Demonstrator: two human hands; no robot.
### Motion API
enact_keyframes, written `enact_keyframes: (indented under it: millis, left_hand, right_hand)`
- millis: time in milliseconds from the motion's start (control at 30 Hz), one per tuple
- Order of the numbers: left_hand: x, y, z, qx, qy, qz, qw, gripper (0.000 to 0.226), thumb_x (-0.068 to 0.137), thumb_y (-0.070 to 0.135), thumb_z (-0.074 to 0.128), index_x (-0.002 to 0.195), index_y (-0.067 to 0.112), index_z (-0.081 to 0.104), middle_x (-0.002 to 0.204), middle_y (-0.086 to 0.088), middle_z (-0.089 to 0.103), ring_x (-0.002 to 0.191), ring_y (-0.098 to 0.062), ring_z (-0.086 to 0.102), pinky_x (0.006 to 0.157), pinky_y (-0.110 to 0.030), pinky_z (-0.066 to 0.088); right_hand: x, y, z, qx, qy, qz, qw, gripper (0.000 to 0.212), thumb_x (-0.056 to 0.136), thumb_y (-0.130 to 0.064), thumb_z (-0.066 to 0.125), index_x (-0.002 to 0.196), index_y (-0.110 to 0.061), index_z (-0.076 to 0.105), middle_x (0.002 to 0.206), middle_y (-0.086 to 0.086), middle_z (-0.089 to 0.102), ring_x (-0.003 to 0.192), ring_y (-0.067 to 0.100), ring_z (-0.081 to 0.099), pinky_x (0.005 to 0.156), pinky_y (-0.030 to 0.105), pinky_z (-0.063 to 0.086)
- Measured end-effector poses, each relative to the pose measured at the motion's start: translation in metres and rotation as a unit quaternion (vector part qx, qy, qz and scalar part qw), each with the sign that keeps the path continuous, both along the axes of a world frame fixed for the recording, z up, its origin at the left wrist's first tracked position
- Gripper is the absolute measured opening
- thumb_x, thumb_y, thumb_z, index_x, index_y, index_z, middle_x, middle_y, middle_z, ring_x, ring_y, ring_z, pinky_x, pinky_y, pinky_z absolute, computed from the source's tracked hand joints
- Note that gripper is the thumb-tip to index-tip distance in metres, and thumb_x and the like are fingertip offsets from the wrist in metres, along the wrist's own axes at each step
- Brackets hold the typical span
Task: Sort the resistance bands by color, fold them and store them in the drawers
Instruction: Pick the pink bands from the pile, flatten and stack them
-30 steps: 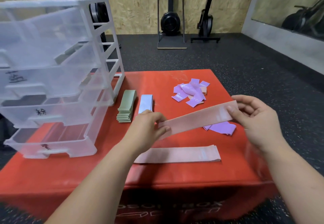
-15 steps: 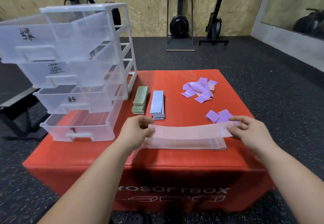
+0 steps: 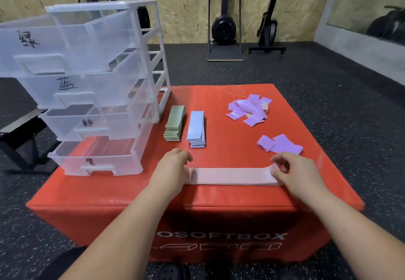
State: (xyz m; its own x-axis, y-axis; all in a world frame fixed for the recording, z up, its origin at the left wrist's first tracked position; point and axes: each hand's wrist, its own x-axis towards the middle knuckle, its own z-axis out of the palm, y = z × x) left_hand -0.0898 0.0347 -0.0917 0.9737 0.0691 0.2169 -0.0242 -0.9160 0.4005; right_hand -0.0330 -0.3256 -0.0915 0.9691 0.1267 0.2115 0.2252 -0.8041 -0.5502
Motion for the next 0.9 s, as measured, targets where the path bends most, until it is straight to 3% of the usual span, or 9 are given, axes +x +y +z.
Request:
enact_keyframes:
  millis: [100, 167, 267, 400, 700, 900]
  left_hand:
    - [0.001, 0.002, -0.001, 0.054, 0.008, -0.012, 0.998, 0.038, 0.087, 0.006, 0.067, 0.121, 0.024, 0.071, 0.106, 0.005, 0.058, 0.105, -0.023, 0.052, 0.080, -0.037, 0.048]
    - [0.002, 0.003, 0.003, 0.064, -0.003, -0.018, 0.998, 0.039, 0.090, 0.010, 0.070, 0.125, 0.026, 0.069, 0.112, 0.006, 0.060, 0.108, -0.022, 0.051, 0.085, -0.038, 0.049]
    - [0.001, 0.007, 0.014, 0.046, 0.011, -0.055, 0.997, 0.046, 0.091, 0.022, 0.075, 0.134, 0.031, 0.064, 0.127, 0.009, 0.062, 0.118, -0.020, 0.053, 0.096, -0.038, 0.049]
    - [-0.004, 0.014, 0.020, 0.056, 0.116, -0.118, 0.985, 0.074, 0.082, 0.032, 0.086, 0.149, 0.035, 0.054, 0.143, 0.012, 0.059, 0.132, -0.018, 0.049, 0.111, -0.038, 0.044]
    - [-0.003, 0.018, 0.017, 0.064, 0.101, -0.113, 0.986, 0.069, 0.081, 0.036, 0.086, 0.143, 0.036, 0.058, 0.132, 0.014, 0.064, 0.122, -0.015, 0.054, 0.104, -0.036, 0.047]
    - [0.009, 0.011, 0.014, 0.047, 0.077, -0.133, 0.987, 0.069, 0.081, 0.058, 0.082, 0.142, 0.039, 0.057, 0.129, 0.016, 0.062, 0.120, -0.011, 0.052, 0.104, -0.035, 0.048]
  right_hand:
    - [0.003, -0.003, -0.006, -0.062, -0.016, 0.010, 0.998, 0.028, 0.080, -0.031, 0.084, 0.101, -0.042, 0.070, 0.099, -0.017, 0.064, 0.090, 0.012, 0.059, 0.085, 0.037, 0.051]
    - [0.006, -0.006, -0.003, -0.065, -0.005, 0.024, 0.998, 0.030, 0.080, -0.035, 0.085, 0.105, -0.042, 0.070, 0.107, -0.018, 0.062, 0.101, 0.013, 0.058, 0.092, 0.040, 0.050]
    - [0.012, -0.015, 0.005, -0.066, 0.032, 0.096, 0.993, 0.042, 0.079, -0.042, 0.086, 0.117, -0.043, 0.068, 0.122, -0.020, 0.062, 0.113, 0.006, 0.059, 0.100, 0.035, 0.048]
    - [0.018, -0.025, 0.007, -0.138, 0.098, 0.189, 0.967, 0.067, 0.073, -0.048, 0.088, 0.134, -0.043, 0.060, 0.134, -0.029, 0.057, 0.125, -0.003, 0.052, 0.110, 0.027, 0.042]
    - [0.023, -0.024, 0.001, -0.169, 0.076, 0.194, 0.963, 0.054, 0.077, -0.049, 0.084, 0.126, -0.050, 0.061, 0.127, -0.031, 0.058, 0.121, 0.001, 0.055, 0.105, 0.032, 0.047]
    - [0.027, -0.023, 0.007, -0.120, 0.071, 0.194, 0.971, 0.048, 0.078, -0.056, 0.082, 0.122, -0.045, 0.066, 0.125, -0.031, 0.059, 0.119, -0.009, 0.055, 0.105, 0.024, 0.045]
